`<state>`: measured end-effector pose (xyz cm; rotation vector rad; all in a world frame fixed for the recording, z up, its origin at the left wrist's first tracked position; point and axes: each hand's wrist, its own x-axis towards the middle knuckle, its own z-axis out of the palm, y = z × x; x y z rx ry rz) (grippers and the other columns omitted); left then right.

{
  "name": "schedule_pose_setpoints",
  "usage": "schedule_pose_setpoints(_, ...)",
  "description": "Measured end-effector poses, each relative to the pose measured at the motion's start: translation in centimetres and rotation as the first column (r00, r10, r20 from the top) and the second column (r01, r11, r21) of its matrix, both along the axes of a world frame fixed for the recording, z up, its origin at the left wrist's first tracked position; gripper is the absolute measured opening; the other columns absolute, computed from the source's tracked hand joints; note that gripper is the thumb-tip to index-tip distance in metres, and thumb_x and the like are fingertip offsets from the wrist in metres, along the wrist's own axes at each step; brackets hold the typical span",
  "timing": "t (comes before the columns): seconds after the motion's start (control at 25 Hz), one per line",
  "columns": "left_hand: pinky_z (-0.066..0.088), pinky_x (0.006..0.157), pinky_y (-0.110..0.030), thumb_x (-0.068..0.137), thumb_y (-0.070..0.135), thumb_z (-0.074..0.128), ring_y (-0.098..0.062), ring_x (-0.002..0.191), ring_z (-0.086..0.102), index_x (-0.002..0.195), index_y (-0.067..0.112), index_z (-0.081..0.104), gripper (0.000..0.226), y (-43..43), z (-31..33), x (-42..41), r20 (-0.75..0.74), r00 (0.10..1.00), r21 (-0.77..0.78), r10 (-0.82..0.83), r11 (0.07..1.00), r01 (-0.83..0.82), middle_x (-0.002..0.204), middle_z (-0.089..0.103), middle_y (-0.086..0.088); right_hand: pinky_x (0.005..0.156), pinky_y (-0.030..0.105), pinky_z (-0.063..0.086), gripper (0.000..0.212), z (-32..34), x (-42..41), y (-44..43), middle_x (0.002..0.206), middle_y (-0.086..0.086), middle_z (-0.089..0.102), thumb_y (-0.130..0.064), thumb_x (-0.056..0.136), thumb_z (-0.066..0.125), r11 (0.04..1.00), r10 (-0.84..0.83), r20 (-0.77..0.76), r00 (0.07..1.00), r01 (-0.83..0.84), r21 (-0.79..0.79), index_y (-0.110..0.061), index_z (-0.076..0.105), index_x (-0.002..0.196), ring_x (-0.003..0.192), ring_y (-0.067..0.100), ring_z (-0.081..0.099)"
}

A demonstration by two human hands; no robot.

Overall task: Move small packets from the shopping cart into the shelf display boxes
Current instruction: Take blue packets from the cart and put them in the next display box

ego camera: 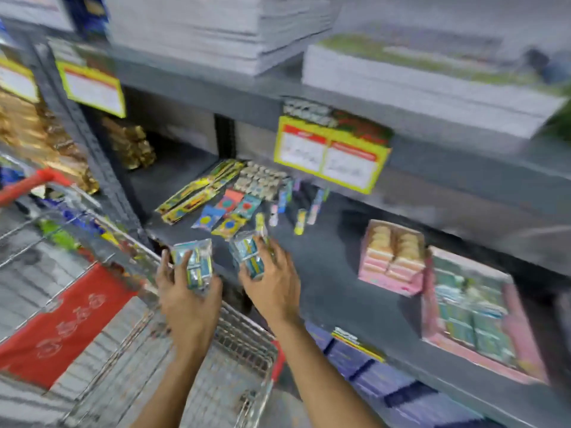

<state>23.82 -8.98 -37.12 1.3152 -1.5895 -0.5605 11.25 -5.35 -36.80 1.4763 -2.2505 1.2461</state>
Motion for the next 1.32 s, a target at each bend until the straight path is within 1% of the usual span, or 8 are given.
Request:
schedule_pose_setpoints(0.12,0.036,0.1,-0.039,0.074,0.02,0.067,-0.027,0.13,0.033,0.121,0.007,0.053,0.05,3.1,1.9,-8.7,-0.001,0.967,-0.066,-0.255,0.965,0.254,0.143,0.031,-0.019,0.072,0.042,0.056,0.055,2.0,-7.7,5.2,0.116,0.017,0.063,-0.03,0.068,0.067,0.983,-0.183,-0.067,0.981,0.184,0.002,-0.012,0.06,0.119,0.097,0.036,0.06)
schedule_pose_setpoints(0.28,0.042,0.098,-0.04,0.076,0.025,0.068,-0.027,0.125,0.042,0.119,0.007,0.056,0.047,10.5,2.3,-19.4,-0.023,0.837,-0.03,-0.547,0.837,0.546,0.141,0.035,-0.02,0.077,0.046,0.053,0.052,2.3,-17.1,15.2,0.119,0.024,0.059,-0.034,0.073,0.066,0.895,-0.431,-0.168,0.887,0.443,0.043,-0.009,0.06,0.118,0.105,0.04,0.057)
schedule_pose_setpoints(0.4,0.033,0.107,-0.042,0.074,0.045,0.049,-0.03,0.13,0.037,0.123,0.013,0.055,0.059,16.2,1.8,-24.7,0.024,0.736,0.034,-0.677,0.736,0.676,0.142,0.037,-0.017,0.073,0.047,0.053,0.05,1.4,-21.1,22.8,0.119,0.026,0.058,-0.028,0.073,0.071,0.804,-0.579,-0.146,0.802,0.592,0.064,-0.007,0.06,0.117,0.1,0.042,0.058)
schedule_pose_setpoints(0.48,0.028,0.108,-0.037,0.076,0.045,0.051,-0.028,0.132,0.033,0.125,0.015,0.055,0.057,19.1,1.2,-27.3,0.074,0.685,0.083,-0.725,0.689,0.72,0.144,0.035,-0.015,0.064,0.046,0.054,0.053,0.5,-22.1,26.6,0.119,0.024,0.058,-0.021,0.069,0.08,0.744,-0.64,-0.146,0.754,0.656,0.126,-0.008,0.06,0.117,0.094,0.042,0.059)
schedule_pose_setpoints(0.76,0.039,0.098,-0.042,0.079,0.03,0.066,-0.033,0.119,0.045,0.126,0.017,0.05,0.052,22.6,-0.3,-30.4,0.355,0.565,0.156,-0.745,0.643,0.75,0.141,0.036,-0.017,0.058,0.045,0.052,0.05,-1.3,-23.4,29.5,0.106,0.028,0.061,-0.019,0.064,0.083,0.665,-0.71,-0.119,0.694,0.717,0.211,0.0,0.063,0.106,0.08,0.043,0.059)
schedule_pose_setpoints(0.92,0.041,0.094,-0.043,0.091,0.037,0.047,-0.031,0.118,0.045,0.122,0.014,0.053,0.04,22.5,-1.4,-30.2,0.519,0.504,0.149,-0.691,0.653,0.742,0.14,0.039,-0.015,0.062,0.046,0.052,0.048,-1.8,-23.2,29.2,0.106,0.026,0.062,-0.019,0.066,0.082,0.684,-0.674,-0.137,0.726,0.684,0.254,-0.001,0.063,0.106,0.081,0.041,0.06)
schedule_pose_setpoints(1.08,0.05,0.073,-0.04,0.088,0.042,0.028,-0.029,0.107,0.056,0.112,0.018,0.063,0.048,22.1,-2.1,-29.2,0.611,0.492,0.102,-0.621,0.677,0.729,0.129,0.056,-0.01,0.068,0.045,0.048,0.048,-1.8,-22.9,29.0,0.103,0.025,0.064,-0.025,0.065,0.08,0.644,-0.682,-0.153,0.716,0.686,0.339,-0.002,0.064,0.105,0.082,0.04,0.062)
schedule_pose_setpoints(1.32,0.036,0.096,-0.049,0.087,0.046,0.012,-0.031,0.131,0.033,0.125,0.018,0.054,0.063,21.8,-2.4,-28.9,0.578,0.43,0.185,-0.694,0.625,0.759,0.147,0.036,-0.011,0.063,0.044,0.042,0.052,1.0,-23.4,28.3,0.099,0.024,0.061,-0.024,0.058,0.08,0.581,-0.739,-0.246,0.627,0.778,0.237,-0.002,0.062,0.102,0.077,0.038,0.054)
